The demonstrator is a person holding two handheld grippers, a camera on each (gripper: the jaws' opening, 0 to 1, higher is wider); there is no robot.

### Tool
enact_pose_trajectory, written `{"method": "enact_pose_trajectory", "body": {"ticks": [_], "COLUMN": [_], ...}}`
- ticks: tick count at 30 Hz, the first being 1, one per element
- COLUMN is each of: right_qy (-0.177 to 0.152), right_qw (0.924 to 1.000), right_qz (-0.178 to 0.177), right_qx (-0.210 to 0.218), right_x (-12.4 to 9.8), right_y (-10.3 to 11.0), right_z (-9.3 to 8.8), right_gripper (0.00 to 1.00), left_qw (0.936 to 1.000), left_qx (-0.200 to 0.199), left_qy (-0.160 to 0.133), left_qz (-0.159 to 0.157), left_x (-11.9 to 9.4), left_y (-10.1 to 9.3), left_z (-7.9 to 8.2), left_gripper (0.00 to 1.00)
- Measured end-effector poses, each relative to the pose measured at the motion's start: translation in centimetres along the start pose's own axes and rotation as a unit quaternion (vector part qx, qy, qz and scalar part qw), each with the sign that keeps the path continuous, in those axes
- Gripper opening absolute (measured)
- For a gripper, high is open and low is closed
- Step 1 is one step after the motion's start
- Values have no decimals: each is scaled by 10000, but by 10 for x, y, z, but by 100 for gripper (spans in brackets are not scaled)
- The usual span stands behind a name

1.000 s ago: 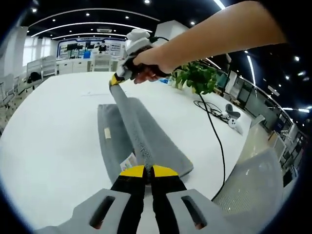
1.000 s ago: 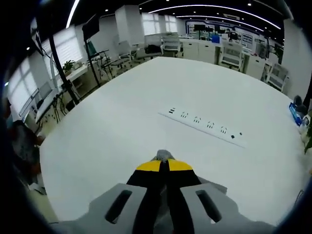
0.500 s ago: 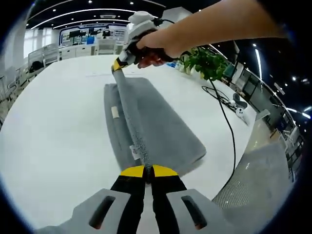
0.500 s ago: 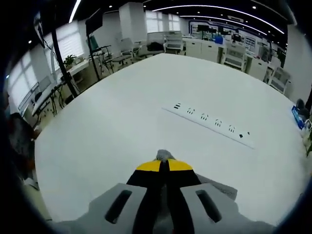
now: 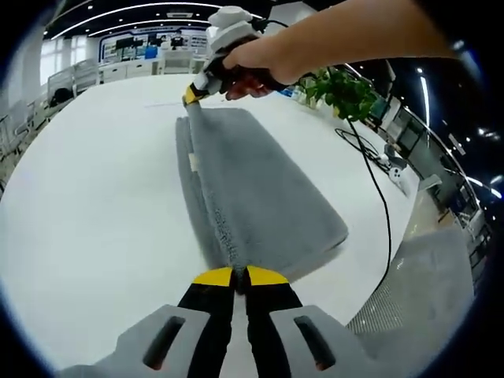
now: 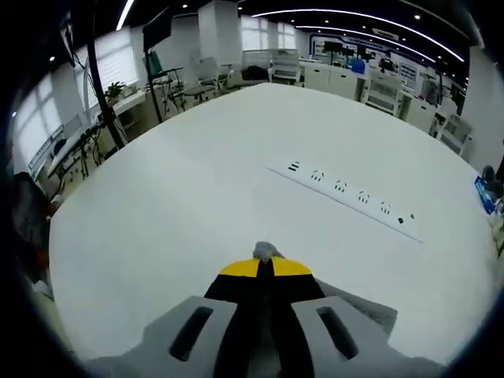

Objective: Fold the towel on the table until its edges align and the towel forms a compact rectangular stack.

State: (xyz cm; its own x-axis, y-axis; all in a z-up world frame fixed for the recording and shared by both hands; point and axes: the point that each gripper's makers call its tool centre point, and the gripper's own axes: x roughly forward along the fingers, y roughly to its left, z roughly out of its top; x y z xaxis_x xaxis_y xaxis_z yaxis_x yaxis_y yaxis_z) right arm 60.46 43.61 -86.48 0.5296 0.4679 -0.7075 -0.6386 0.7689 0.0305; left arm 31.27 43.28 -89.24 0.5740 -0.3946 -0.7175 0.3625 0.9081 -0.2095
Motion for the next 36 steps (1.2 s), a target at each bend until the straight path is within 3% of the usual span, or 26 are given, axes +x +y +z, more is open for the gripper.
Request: {"method": "enact_pose_trajectory", "body": {"ticks": [3, 5, 8, 11, 24, 36], "right_qy": [-47, -246, -498, -570, -793, -868], "right_qw": [10000, 9997, 9986, 9983, 9965, 9961], "right_qz": [-30, -12, -125, -136, -271, -77], "right_qx": [-56, -9, -91, -34, 43, 152], "right_x": [3, 2, -1, -5, -30, -57], "right_y": [0, 1, -3, -7, -28, -32], "right_z": [-1, 5, 12, 17, 33, 52], "right_gripper": [2, 4, 13, 15, 24, 33], "left_qw": [10000, 9999, 9996, 9997, 9994, 9984], "left_qx": [-60, -143, 157, 34, 158, 308], "left_qy": [3, -41, -31, -71, -224, -363], "left_qz": [40, 85, 241, 214, 210, 308], "left_x": [-1, -3, -6, -8, -12, -19], "left_y": [4, 7, 14, 15, 10, 16], "left_z": [-2, -2, -2, 2, 16, 33], "left_gripper": [11, 17, 24, 24, 25, 26]}}
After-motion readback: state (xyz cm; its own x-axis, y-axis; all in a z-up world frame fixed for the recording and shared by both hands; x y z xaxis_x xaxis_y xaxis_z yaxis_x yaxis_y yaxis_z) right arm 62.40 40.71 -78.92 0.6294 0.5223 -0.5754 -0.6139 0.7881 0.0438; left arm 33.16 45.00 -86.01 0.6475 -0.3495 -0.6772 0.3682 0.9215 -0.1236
